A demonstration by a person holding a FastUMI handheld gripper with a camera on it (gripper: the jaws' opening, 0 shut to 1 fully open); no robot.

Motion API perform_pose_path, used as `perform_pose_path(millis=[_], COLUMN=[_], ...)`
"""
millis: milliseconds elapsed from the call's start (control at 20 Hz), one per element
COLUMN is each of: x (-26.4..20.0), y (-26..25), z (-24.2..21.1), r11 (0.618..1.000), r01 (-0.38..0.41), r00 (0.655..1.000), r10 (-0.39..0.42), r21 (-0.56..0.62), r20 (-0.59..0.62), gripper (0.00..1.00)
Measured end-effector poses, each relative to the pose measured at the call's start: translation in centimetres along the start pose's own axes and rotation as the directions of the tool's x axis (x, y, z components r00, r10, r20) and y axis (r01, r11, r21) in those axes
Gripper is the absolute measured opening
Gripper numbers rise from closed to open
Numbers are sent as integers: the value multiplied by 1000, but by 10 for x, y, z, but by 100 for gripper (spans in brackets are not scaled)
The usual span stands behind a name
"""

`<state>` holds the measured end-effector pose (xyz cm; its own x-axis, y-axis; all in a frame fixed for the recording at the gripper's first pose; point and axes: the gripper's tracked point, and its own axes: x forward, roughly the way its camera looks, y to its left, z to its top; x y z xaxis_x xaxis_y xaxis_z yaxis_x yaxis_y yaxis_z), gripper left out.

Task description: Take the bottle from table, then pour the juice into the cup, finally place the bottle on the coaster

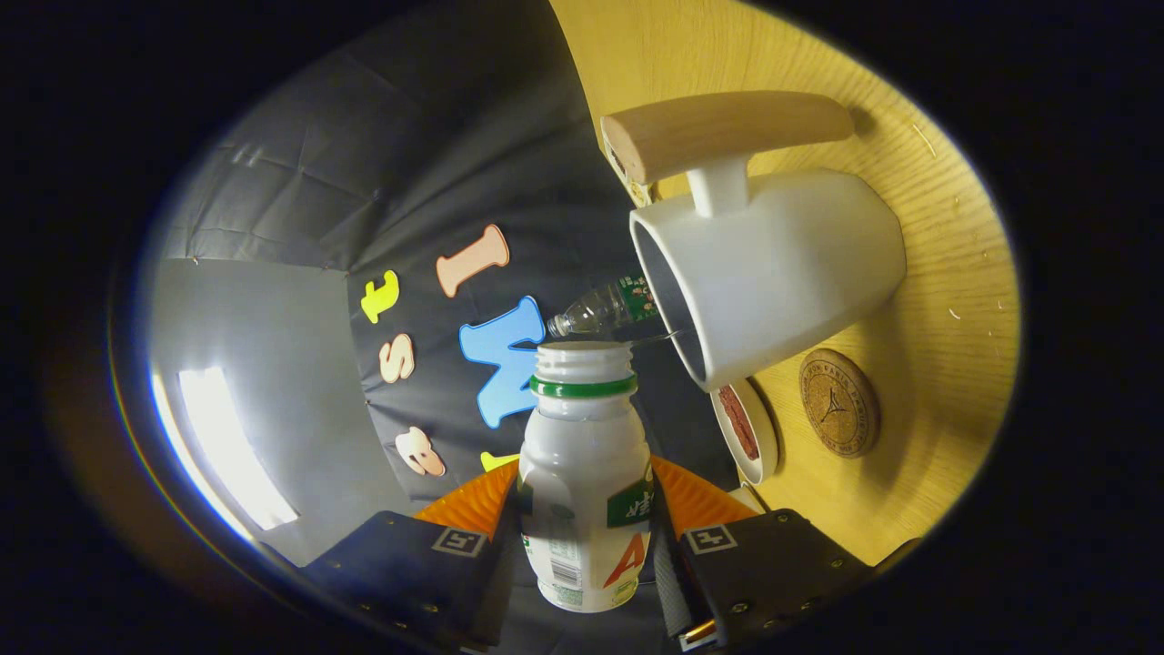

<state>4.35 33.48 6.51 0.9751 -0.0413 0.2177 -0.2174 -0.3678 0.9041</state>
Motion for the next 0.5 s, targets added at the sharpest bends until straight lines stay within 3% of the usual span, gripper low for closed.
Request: perform_pose_path(millis=[500], x=[5], y=[-1], z=[4], r11=[1000], r01=[-4], r00=[1000], r10=[4], r21=[-12], r20=[0], gripper=[64])
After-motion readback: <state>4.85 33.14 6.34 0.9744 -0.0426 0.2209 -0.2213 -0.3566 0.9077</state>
